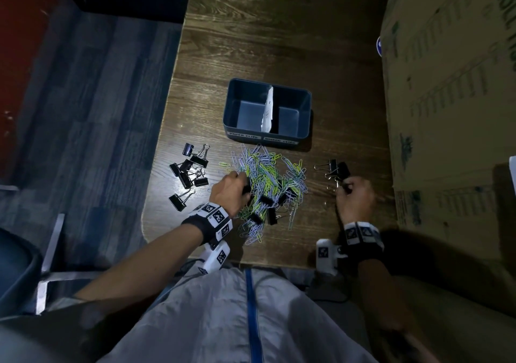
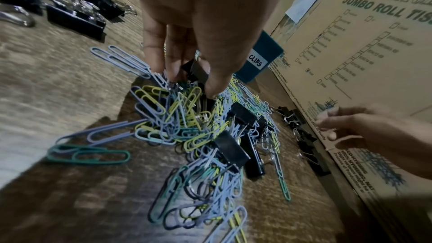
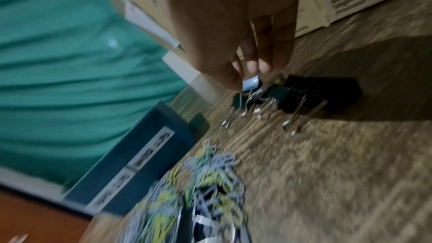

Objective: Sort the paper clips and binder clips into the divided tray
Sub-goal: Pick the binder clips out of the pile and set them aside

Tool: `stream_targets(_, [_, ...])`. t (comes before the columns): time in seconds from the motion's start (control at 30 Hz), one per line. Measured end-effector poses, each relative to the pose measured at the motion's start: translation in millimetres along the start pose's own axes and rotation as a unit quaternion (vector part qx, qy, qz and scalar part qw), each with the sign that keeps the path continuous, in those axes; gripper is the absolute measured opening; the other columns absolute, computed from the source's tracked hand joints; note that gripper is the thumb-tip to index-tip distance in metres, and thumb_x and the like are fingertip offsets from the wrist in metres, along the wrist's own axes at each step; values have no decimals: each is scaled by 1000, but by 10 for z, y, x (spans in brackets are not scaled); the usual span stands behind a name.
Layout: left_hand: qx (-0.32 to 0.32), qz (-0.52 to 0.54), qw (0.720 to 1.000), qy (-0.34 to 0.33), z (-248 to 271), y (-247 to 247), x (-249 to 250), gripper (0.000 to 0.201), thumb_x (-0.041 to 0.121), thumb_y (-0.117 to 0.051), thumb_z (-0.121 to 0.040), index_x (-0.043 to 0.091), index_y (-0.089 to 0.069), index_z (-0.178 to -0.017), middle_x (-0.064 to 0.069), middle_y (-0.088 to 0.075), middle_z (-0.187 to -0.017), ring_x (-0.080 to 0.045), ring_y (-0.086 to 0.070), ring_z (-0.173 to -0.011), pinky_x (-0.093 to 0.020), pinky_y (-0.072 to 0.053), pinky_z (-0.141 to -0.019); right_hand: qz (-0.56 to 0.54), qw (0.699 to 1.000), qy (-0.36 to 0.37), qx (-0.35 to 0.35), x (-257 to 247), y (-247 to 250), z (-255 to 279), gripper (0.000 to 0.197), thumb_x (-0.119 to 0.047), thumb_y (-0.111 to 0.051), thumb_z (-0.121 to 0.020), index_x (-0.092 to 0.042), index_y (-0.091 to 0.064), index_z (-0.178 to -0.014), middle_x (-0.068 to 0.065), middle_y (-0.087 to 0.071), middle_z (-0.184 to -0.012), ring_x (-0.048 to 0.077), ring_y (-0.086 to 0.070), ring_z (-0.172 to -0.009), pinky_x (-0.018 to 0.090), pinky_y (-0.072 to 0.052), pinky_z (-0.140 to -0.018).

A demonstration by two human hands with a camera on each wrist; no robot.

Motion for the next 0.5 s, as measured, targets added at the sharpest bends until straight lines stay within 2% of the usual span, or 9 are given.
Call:
stream_targets(0.03, [-7,15,1000,-3,0,-9,3,29,25,-66,-88,15,-47,-108,-4,-59,-100,-19,-59,-78,-32,-53,-65,-7,999,41,-16,-115,-83,73,13,-9,-70,-82,-17,-69,-93,11,-66,-95,31,-63,-84,35,-50,-72])
stream_targets(0.1, [-17,43,999,-19,8,-20,22,25,18,-62,-90,14,-43,-105,-5,-62,-93,-21,-60,-70,-33,-54,-61,-15,989,111,-92,-323,-337,240,15,-6,-70,-81,-20,-70,-87,3,-69,-82,21,-63,-69,36,-55,-65])
stream_targets(0.17, [-5,61,997,-43,28,8,57,23,14,-61,-90,15,-43,-106,-6,-64,-93,-22,-62,-71,-34,-55,-60,0,968,170,-184,-525,-596,468,15,-8,-74,-82,-20,-70,-92,-1,-69,-85,14,-61,-68,38,-57,-66])
stream_targets(0.23, [22,73,995,-58,58,79,89,22,16,-62,-90,15,-47,-107,-3,-63,-94,-21,-61,-73,-32,-54,-59,17,946,214,-242,-686,-784,677,20,-20,-75,-84,-20,-69,-103,-2,-66,-99,14,-62,-78,42,-58,-72])
stream_targets(0.33, [69,86,992,-61,98,241,115,20,14,-65,-88,16,-53,-104,3,-52,-89,-20,-56,-76,-35,-53,-64,51,927,267,-259,-879,-941,871,40,-28,-73,-87,-19,-59,-123,1,-56,-122,23,-64,-93,44,-58,-77])
stream_targets(0.4, [73,148,984,-67,110,311,106,22,8,-64,-88,17,-51,-104,3,-59,-93,-18,-61,-78,-36,-55,-66,88,921,291,-243,-981,-979,917,42,-29,-73,-87,-18,-57,-125,4,-52,-124,26,-64,-97,44,-58,-76])
stream_targets(0.5, [48,273,960,-32,112,367,-3,30,7,-61,-91,17,-51,-117,0,-66,-104,-13,-67,-83,-33,-59,-66,109,920,288,-244,-1044,-1023,928,38,-31,-74,-86,-18,-61,-119,4,-51,-123,25,-63,-100,43,-58,-80])
Point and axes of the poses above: each hand's wrist, its own z-axis away from the middle knuckle, its own y-axis out of the back of the hand, x = y × z, the point moved 7 cm from there along -z, towards the middle knuckle
